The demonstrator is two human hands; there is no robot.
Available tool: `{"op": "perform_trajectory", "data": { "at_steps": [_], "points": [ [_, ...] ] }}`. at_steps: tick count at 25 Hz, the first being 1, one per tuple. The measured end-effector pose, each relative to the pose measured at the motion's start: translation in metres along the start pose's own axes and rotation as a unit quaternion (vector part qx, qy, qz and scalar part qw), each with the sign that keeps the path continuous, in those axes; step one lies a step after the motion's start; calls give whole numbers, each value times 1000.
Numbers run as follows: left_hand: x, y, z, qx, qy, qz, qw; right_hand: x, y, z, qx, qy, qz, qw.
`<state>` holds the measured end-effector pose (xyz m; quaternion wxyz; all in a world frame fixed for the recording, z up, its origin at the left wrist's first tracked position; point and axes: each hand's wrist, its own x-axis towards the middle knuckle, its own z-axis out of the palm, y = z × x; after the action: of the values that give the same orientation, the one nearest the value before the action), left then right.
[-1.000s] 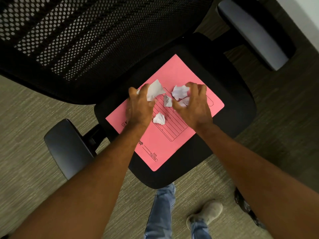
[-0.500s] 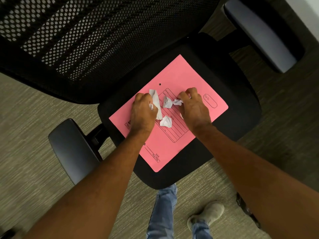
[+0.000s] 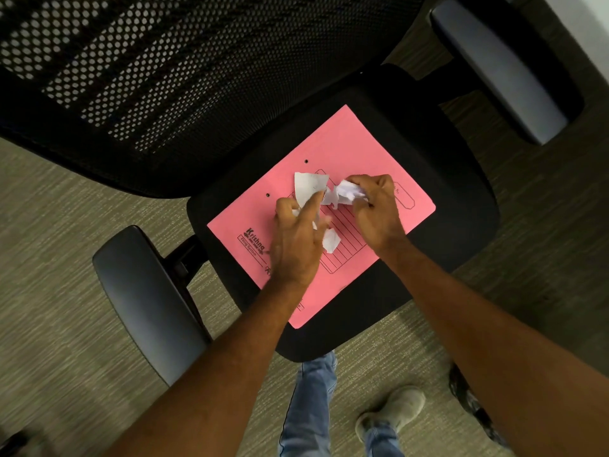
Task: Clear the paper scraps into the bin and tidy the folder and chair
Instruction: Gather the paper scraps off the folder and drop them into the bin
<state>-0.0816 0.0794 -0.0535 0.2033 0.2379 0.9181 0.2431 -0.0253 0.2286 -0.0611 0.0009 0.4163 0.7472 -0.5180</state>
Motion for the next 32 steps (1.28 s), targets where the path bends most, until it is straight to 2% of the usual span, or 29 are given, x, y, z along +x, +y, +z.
{"op": "perform_trajectory", "data": {
  "at_steps": [3,9,13,15,18,24,32],
  "points": [
    [-2,-2,9,30,-54,-39,997,4,-1,1,-37,-33,-17,999],
    [1,-4,6,41,-86,-16,995,7,-4,2,-183,-69,-122,973],
    [2,-7,6,170,-108,25,979,3,-5,6,-270,-56,-144,950],
    [4,-5,7,187,-93,30,977,3,-3,8,-262,-45,-139,954],
    [8,-5,6,131,-76,17,988,6,-1,7,-210,-43,-117,970],
    [9,-12,3,97,-39,47,993,10,-6,0,-227,-59,-91,968],
    [25,1,-11,-20,-17,-64,998,13,-5,-8,-154,-30,-50,986]
  ]
}}
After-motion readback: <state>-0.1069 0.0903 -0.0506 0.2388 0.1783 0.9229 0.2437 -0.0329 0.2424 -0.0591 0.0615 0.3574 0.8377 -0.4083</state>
